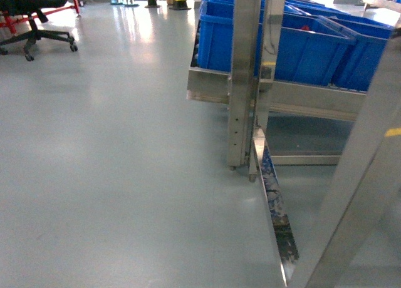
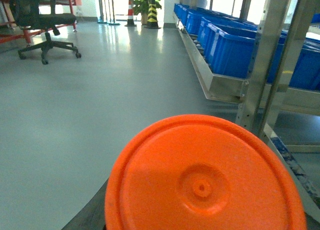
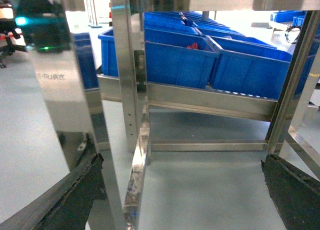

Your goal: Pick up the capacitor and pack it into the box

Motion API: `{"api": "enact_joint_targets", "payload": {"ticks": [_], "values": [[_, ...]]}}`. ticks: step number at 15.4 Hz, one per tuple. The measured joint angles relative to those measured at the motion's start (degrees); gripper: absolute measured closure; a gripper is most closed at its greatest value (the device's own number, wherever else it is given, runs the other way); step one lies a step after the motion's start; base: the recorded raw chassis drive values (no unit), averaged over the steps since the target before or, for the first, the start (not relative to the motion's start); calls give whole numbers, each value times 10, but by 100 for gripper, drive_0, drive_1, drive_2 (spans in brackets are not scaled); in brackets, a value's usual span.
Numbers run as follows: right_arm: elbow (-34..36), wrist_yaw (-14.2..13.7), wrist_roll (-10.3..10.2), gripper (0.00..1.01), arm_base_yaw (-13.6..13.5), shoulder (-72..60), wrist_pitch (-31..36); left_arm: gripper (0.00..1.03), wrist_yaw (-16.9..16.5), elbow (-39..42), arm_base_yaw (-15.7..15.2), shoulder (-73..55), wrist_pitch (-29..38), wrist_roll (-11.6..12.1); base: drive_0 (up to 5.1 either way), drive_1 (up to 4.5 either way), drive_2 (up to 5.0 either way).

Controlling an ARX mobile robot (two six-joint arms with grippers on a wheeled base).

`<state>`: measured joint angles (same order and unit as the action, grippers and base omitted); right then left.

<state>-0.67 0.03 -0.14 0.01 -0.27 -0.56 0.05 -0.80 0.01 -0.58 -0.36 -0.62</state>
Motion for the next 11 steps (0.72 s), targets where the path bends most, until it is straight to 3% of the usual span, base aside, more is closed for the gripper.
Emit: {"api": "enact_joint_targets", "payload": {"ticks": [11], "values": [[0,0,0,3,0,0,3,59,0,0,0,0,0,0,-494,250,250]]}}
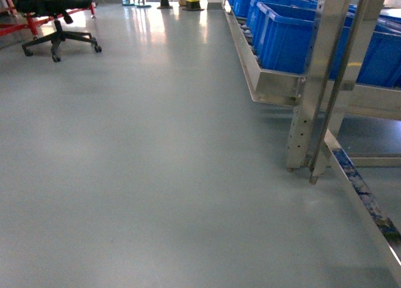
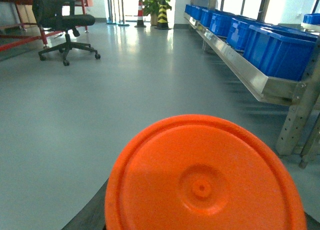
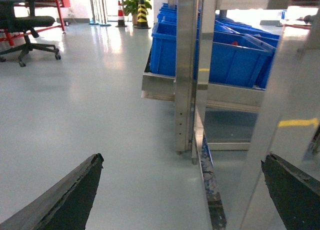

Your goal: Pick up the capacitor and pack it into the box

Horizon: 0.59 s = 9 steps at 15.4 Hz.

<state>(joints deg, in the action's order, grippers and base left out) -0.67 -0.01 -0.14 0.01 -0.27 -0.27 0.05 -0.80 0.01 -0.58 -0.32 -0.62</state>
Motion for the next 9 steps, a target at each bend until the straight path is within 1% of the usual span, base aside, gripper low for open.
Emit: {"api": "enact_joint_targets", "payload": {"ticks": [9], "values": [[0,0,0,3,0,0,0,59,-1,0,0,0,-1,0,-501,244,244]]}}
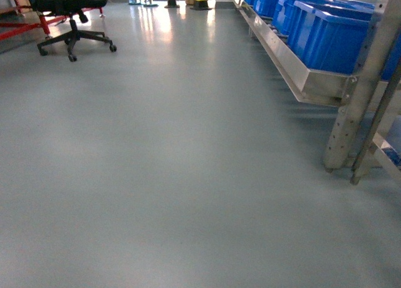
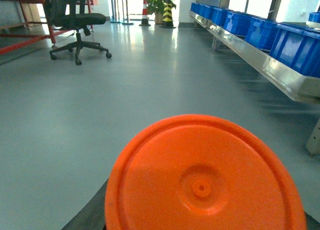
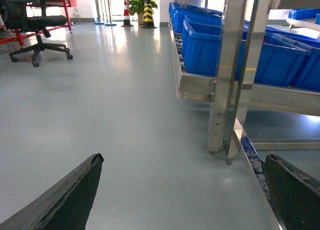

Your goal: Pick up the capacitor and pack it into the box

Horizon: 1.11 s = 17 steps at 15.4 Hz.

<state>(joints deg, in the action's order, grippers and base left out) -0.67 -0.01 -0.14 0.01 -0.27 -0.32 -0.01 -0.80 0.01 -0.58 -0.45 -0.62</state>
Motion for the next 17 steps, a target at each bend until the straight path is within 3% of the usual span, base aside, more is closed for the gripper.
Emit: {"api": "enact_joint_targets", "payload": {"ticks": [17], "values": [[0,0,0,3,0,0,3,60,1,0,0,0,0,0,-502,244,244]]}}
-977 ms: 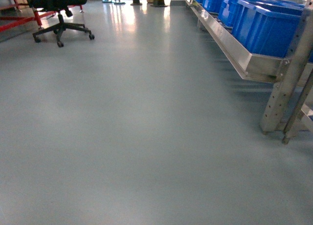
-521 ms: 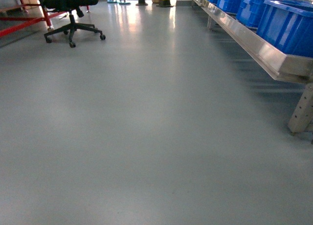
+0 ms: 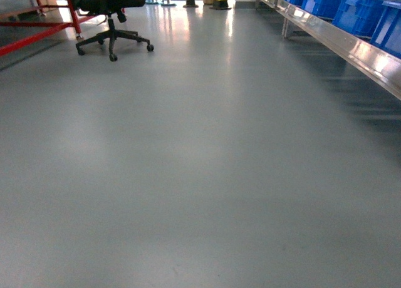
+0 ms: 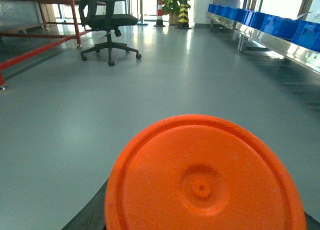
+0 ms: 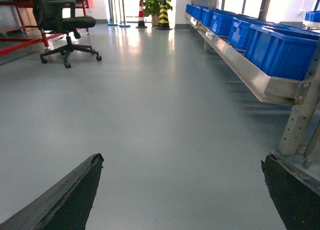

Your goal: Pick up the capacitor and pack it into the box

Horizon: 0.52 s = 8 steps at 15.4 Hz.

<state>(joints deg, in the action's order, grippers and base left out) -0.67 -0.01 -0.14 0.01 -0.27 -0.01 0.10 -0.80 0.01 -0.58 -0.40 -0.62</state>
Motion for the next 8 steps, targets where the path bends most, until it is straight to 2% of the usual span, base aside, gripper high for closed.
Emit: {"api": "enact_joint_targets", "payload": {"ticks": [8], "values": [[0,0,0,3,0,0,-3,60,-1,0,0,0,1,0,-497,248,248]]}}
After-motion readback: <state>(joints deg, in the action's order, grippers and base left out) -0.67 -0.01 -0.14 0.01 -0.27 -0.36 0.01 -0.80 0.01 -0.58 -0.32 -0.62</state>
